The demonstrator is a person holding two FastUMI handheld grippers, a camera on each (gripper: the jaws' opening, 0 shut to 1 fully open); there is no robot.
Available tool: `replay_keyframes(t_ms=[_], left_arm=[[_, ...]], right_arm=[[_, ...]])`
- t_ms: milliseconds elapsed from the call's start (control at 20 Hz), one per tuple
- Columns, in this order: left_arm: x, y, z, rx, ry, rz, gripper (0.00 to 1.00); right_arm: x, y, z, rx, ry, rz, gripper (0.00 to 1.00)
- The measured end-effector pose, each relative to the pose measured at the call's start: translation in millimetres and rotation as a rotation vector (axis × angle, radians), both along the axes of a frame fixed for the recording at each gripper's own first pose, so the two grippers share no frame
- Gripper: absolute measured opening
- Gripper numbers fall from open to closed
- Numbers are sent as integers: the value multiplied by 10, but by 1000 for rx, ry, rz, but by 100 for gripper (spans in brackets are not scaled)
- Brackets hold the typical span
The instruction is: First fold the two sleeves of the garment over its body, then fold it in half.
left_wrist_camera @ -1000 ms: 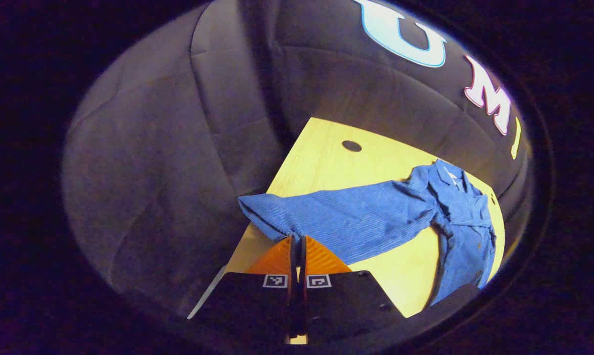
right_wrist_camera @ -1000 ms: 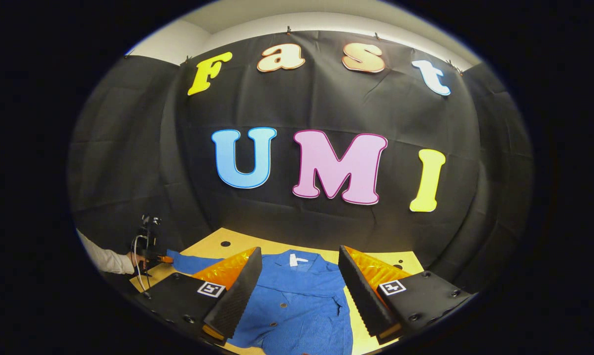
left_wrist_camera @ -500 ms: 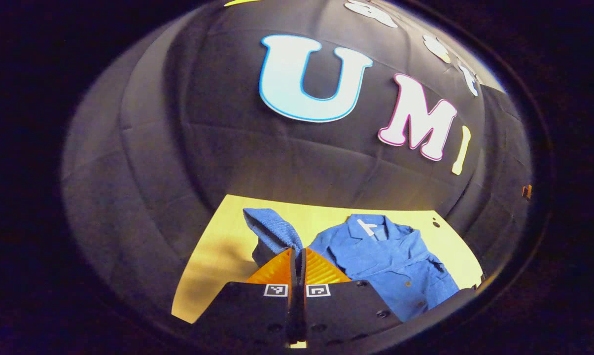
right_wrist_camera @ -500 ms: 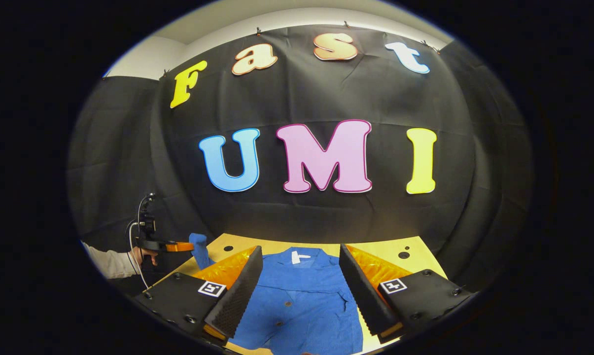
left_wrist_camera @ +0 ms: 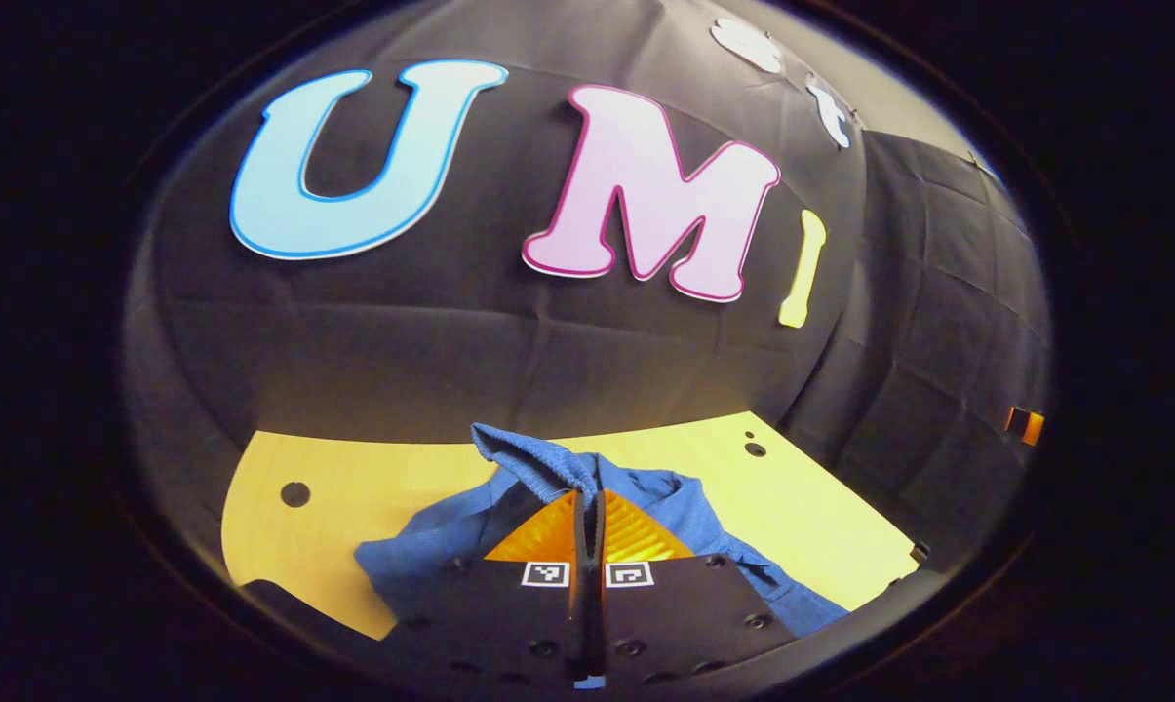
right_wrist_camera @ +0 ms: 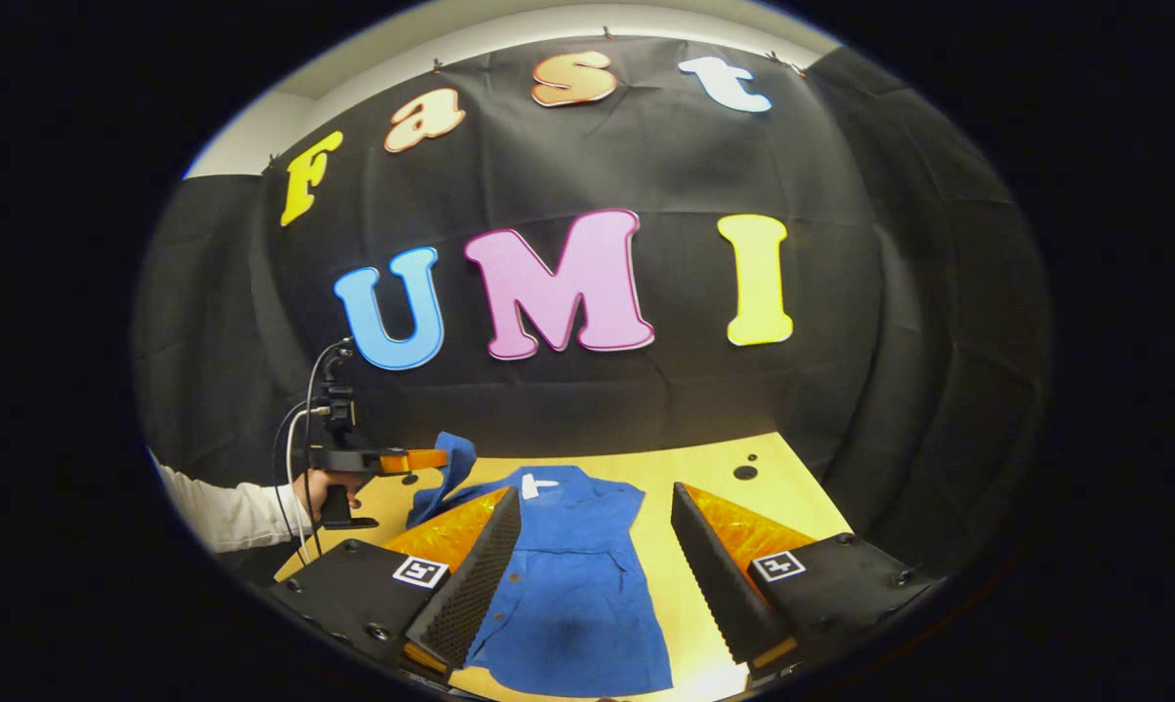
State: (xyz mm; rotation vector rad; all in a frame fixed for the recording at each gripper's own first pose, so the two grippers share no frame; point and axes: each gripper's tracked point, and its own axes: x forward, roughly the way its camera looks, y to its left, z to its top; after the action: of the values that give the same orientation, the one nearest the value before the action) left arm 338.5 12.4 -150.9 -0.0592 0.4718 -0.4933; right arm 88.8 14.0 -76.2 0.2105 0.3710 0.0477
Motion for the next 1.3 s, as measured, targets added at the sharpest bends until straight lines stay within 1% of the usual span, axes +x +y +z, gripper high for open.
replay_keyframes(t_ms=[150, 300, 350, 400, 450, 500, 600, 700, 750, 850, 950, 1050, 1150, 1200, 1250, 1300], left_arm=[[112, -658, -162, -16, 16, -82, 0], [140, -1169, -455, 20, 77, -157, 0], [103, -1263, -641, 59, 124, -175, 0], [25, -1284, -900, 123, 197, -187, 0], [-1, -1307, -1120, 175, 256, -172, 0], [-29, -1359, -1254, 193, 290, -163, 0], [-81, -1447, -1390, 169, 339, -171, 0], [-124, -1539, -1377, 89, 369, -209, 9], [-186, -1687, -1359, 39, 381, -243, 29], [-206, -1887, -1275, -35, 379, -271, 69], [-227, -1929, -1193, -88, 378, -271, 74], [-311, -1772, -1145, -65, 389, -235, 75], [-504, -1446, -1057, -17, 398, -185, 75], [-595, -1264, -1007, 9, 395, -149, 78], [-733, -1059, -983, 29, 401, -109, 84], [-875, -870, -929, 25, 398, -61, 84]], right_arm=[[-23, -263, -212, 16, 49, -22, 97], [-8, -452, -425, 7, 95, -13, 97], [9, -493, -487, 9, 108, -6, 97], [28, -514, -536, 15, 121, 1, 97], [32, -524, -582, 21, 131, 9, 97], [44, -531, -615, 25, 139, 16, 97], [59, -535, -687, 26, 153, 32, 97], [49, -516, -798, 26, 174, 50, 97], [41, -498, -841, 29, 185, 59, 97], [36, -482, -912, 36, 204, 70, 97], [44, -474, -944, 39, 209, 74, 97], [-11, -459, -1070, 43, 227, 73, 97], [-54, -395, -1230, 70, 270, 73, 97], [-78, -339, -1297, 88, 287, 75, 97], [-108, -303, -1383, 99, 304, 77, 97], [-121, -263, -1460, 103, 324, 79, 97]])
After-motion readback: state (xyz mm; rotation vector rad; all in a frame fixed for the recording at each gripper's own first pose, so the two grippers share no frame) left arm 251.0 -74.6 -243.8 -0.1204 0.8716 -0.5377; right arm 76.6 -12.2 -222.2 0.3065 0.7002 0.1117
